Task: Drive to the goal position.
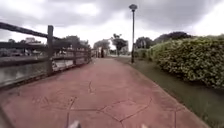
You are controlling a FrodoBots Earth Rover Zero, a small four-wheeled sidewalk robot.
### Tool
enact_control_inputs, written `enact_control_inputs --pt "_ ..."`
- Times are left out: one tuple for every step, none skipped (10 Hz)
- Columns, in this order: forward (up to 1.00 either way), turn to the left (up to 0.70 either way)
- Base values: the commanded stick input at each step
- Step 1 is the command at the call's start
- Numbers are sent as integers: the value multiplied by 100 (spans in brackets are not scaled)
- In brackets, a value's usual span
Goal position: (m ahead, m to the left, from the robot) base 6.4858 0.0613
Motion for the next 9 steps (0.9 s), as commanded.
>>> enact_control_inputs --pt "70 0" --pt "70 0" --pt "70 0" --pt "70 0" --pt "70 0" --pt "70 0" --pt "70 0" --pt "70 1" --pt "70 4"
